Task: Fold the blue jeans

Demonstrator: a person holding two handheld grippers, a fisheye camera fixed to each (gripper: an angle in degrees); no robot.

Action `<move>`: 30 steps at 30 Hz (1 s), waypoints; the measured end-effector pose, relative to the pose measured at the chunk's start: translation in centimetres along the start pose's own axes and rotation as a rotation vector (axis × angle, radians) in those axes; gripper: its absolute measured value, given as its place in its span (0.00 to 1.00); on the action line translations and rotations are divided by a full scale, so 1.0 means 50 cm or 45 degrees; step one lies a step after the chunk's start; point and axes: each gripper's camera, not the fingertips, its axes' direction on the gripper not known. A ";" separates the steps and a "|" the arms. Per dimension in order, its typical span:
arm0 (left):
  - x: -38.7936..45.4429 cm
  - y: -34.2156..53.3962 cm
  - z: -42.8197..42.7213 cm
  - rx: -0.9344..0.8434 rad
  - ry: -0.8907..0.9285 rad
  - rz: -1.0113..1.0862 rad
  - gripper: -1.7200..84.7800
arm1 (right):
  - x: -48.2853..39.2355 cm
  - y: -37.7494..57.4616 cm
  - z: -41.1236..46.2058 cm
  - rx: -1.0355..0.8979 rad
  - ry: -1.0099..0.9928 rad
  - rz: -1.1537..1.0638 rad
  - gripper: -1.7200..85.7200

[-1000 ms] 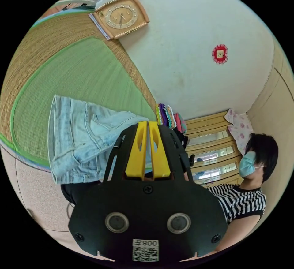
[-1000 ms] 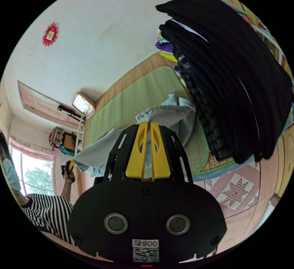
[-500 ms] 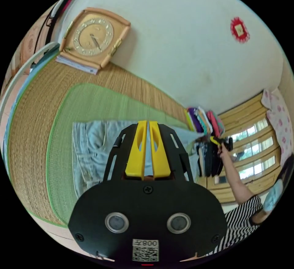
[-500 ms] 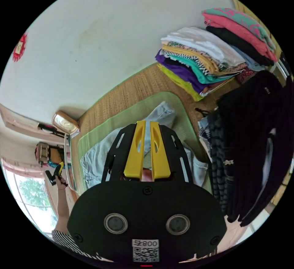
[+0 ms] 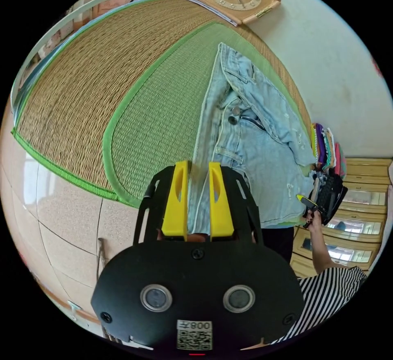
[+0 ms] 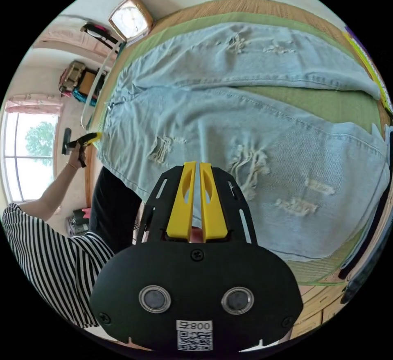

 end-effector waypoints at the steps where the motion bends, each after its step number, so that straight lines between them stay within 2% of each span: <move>1: 0.015 -0.007 0.002 -0.025 -0.007 0.060 0.06 | -0.004 -0.001 0.016 -0.027 -0.026 -0.007 0.03; 7: 0.074 -0.042 0.005 -0.069 -0.035 0.152 0.03 | -0.009 -0.010 0.038 -0.033 0.012 -0.017 0.02; 13: 0.075 -0.090 -0.051 0.099 0.064 0.057 0.03 | -0.024 -0.015 0.062 -0.044 -0.093 -0.040 0.02; 17: 0.104 -0.130 -0.081 0.143 -0.045 0.091 0.03 | -0.059 -0.022 0.098 -0.067 -0.196 -0.097 0.02; 21: 0.126 -0.143 -0.065 0.060 -0.155 0.086 0.03 | -0.103 -0.023 0.126 -0.092 -0.201 -0.169 0.02; 26: 0.171 -0.106 -0.052 0.143 -0.192 0.099 0.03 | -0.076 0.013 0.092 -0.034 -0.229 -0.107 0.02; 30: 0.241 -0.060 -0.052 0.287 -0.286 0.156 0.03 | 0.007 0.096 -0.002 0.147 -0.120 0.093 0.03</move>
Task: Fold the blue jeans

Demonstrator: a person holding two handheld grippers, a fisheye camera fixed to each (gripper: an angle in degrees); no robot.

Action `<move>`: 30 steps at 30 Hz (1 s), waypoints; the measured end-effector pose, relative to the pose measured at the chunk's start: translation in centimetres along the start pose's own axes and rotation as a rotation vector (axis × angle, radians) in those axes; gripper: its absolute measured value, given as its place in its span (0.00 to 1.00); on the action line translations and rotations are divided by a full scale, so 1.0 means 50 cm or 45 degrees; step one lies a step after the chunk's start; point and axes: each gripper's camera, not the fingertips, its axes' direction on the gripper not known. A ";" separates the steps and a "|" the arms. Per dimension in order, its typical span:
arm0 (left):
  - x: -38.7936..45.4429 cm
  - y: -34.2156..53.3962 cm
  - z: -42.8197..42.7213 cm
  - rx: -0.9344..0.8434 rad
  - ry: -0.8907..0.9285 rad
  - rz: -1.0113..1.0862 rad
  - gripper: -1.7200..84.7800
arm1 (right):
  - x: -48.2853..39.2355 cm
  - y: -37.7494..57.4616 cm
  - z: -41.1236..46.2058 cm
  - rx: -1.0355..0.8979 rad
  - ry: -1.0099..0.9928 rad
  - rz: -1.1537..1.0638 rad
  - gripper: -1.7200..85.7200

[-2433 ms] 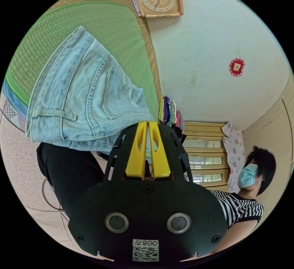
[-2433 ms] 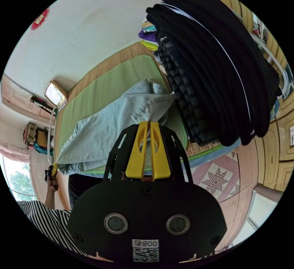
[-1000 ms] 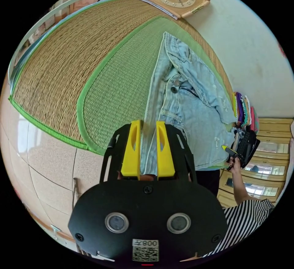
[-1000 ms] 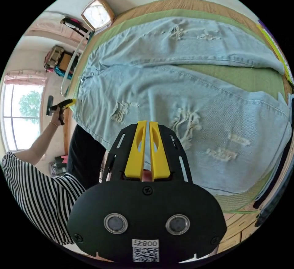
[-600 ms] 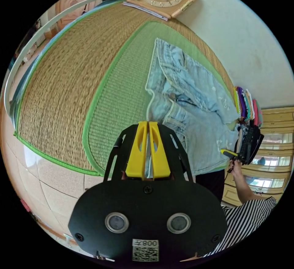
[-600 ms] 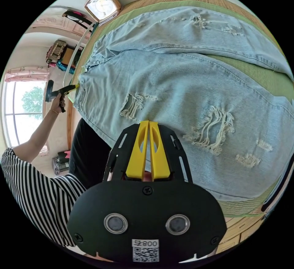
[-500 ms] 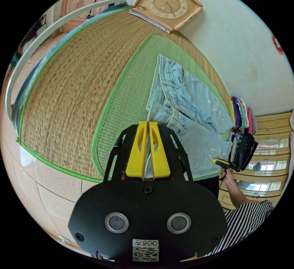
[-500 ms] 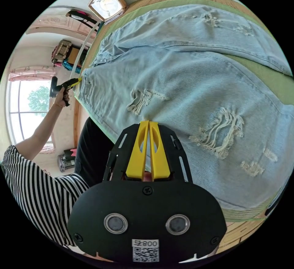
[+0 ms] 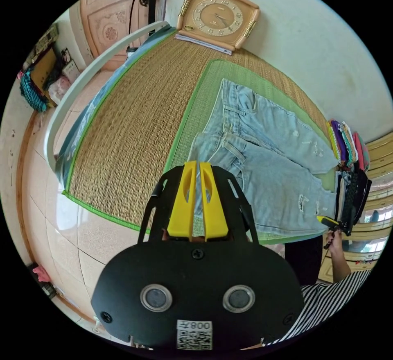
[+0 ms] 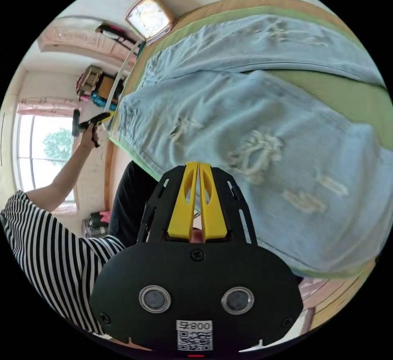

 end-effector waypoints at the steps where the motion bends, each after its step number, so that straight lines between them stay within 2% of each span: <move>1: 0.021 0.011 -0.007 0.046 -0.006 -0.001 0.03 | 0.034 0.027 -0.042 0.083 0.041 0.088 0.03; 5: 0.097 0.038 -0.002 0.107 0.174 0.059 0.03 | 0.146 0.122 -0.162 0.320 0.217 0.397 0.05; 6: 0.129 0.043 0.013 0.083 0.282 0.102 0.04 | 0.180 0.153 -0.194 0.380 0.289 0.497 0.06; 10: 0.277 0.044 0.106 -0.130 0.520 0.283 0.04 | 0.286 0.236 -0.261 0.456 0.442 0.784 0.10; 13: 0.402 0.033 0.169 -0.265 0.677 0.403 0.04 | 0.346 0.271 -0.276 0.478 0.447 0.928 0.11; 18: 0.577 0.008 0.233 -0.363 0.725 0.560 0.04 | 0.404 0.290 -0.284 0.538 0.360 1.017 0.11; 22: 0.677 -0.011 0.272 -0.404 0.688 0.631 0.03 | 0.421 0.295 -0.291 0.497 0.392 0.996 0.08; 28: 0.740 -0.033 0.313 -0.404 0.617 0.587 0.02 | 0.408 0.371 -0.351 0.577 0.374 0.926 0.04; 30: 0.750 -0.037 0.332 -0.422 0.590 0.558 0.02 | 0.423 0.395 -0.348 0.519 0.346 0.936 0.05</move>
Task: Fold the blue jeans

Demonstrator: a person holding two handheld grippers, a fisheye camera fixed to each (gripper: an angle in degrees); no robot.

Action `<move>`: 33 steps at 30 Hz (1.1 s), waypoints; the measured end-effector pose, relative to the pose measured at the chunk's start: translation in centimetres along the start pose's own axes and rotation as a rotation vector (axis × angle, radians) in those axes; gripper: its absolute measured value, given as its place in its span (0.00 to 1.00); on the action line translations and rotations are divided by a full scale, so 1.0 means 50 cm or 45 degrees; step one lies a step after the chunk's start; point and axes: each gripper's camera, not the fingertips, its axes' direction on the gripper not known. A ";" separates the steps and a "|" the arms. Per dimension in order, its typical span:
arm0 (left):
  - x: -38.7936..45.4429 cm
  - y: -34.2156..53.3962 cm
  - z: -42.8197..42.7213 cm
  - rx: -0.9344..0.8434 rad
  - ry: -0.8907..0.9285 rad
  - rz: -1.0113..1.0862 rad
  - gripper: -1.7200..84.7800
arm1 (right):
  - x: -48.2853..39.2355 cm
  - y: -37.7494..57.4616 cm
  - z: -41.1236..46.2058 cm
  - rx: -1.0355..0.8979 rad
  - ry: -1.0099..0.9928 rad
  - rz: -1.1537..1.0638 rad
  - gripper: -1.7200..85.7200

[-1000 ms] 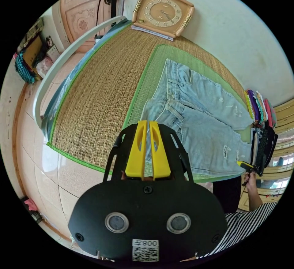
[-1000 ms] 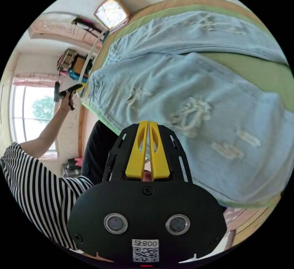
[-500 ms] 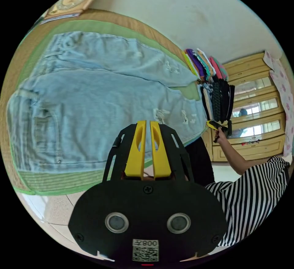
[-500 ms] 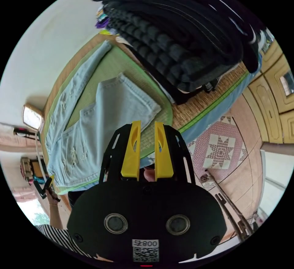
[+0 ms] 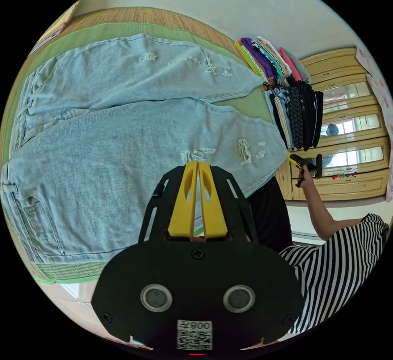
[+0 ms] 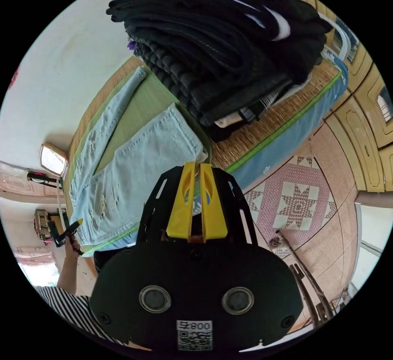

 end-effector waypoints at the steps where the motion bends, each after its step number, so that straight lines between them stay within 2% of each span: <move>1: -0.004 -0.008 0.013 -0.009 -0.010 -0.037 0.02 | 0.020 0.004 0.011 -0.050 -0.009 0.014 0.05; 5: -0.008 -0.029 0.040 0.024 0.049 -0.133 0.03 | 0.063 0.013 0.006 -0.031 -0.094 0.118 0.07; 11: 0.037 -0.110 0.080 0.070 0.077 -0.069 0.04 | 0.021 0.000 -0.038 0.060 -0.010 0.009 0.07; 16: 0.128 -0.235 0.146 0.068 0.131 0.104 0.06 | -0.056 -0.040 -0.061 0.160 0.037 -0.117 0.06; 23: 0.274 -0.392 0.264 -0.005 0.145 0.366 0.08 | -0.135 -0.141 -0.026 0.171 -0.198 -0.291 0.08; 33: 0.537 -0.648 0.439 -0.019 -0.066 0.782 0.11 | -0.211 -0.281 0.124 0.110 -0.443 -0.356 0.08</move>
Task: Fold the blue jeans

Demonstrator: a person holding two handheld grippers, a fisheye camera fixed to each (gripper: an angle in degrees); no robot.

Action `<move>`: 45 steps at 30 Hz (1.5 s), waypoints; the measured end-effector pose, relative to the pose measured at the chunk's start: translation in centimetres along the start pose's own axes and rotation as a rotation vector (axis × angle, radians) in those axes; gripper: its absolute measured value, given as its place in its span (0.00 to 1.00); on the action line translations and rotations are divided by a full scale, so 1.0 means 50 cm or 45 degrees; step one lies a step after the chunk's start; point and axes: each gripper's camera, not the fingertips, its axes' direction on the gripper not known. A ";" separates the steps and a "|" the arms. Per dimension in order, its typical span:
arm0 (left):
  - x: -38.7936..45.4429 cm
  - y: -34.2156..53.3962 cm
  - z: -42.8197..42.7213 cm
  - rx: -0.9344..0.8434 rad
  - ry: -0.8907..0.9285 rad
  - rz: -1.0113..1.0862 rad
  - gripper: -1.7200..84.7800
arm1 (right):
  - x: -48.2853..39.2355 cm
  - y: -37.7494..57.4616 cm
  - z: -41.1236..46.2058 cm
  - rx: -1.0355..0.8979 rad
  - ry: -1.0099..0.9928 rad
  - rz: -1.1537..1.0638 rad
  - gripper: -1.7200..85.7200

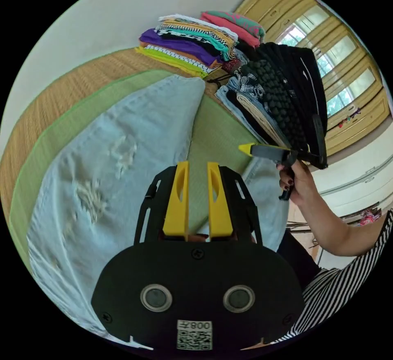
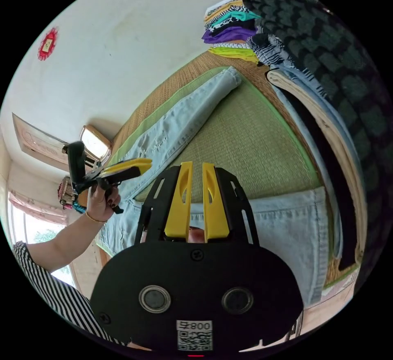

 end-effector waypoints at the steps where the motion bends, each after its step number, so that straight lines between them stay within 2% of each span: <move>1: 0.004 -0.037 0.020 -0.010 -0.029 0.029 0.11 | 0.006 -0.011 0.010 0.007 -0.016 0.005 0.08; 7: -0.009 -0.150 0.125 -0.201 -0.265 0.098 0.10 | 0.037 -0.064 0.054 0.029 -0.108 0.013 0.08; 9: -0.022 -0.154 0.117 -0.148 -0.233 0.088 0.07 | 0.043 -0.078 0.066 0.039 -0.128 0.016 0.08; 16: -0.165 -0.101 0.051 0.151 0.444 -0.318 0.04 | 0.061 -0.152 0.124 0.167 -0.450 0.091 0.11; 21: -0.197 -0.059 0.053 0.149 0.600 -0.365 0.05 | 0.040 -0.214 0.169 0.279 -0.586 0.117 0.11; 24: -0.182 -0.039 0.075 0.024 0.526 -0.319 0.05 | 0.006 -0.247 0.187 0.272 -0.561 0.082 0.11; 27: -0.155 -0.012 0.085 -0.071 0.433 -0.214 0.07 | -0.049 -0.243 0.171 0.327 -0.395 -0.007 0.10; 31: -0.145 0.060 0.035 0.064 0.383 -0.201 0.07 | -0.132 -0.228 0.198 0.268 -0.154 -0.134 0.09; 36: -0.162 0.239 -0.070 0.200 0.338 -0.279 0.06 | -0.245 -0.225 0.321 0.052 -0.140 -0.270 0.07; 41: -0.202 0.538 -0.203 0.242 0.069 -0.574 0.06 | -0.451 -0.164 0.476 -0.231 -0.191 -0.604 0.06; 45: -0.242 0.815 -0.328 0.307 -0.155 -0.996 0.06 | -0.642 -0.095 0.613 -0.436 -0.263 -0.860 0.07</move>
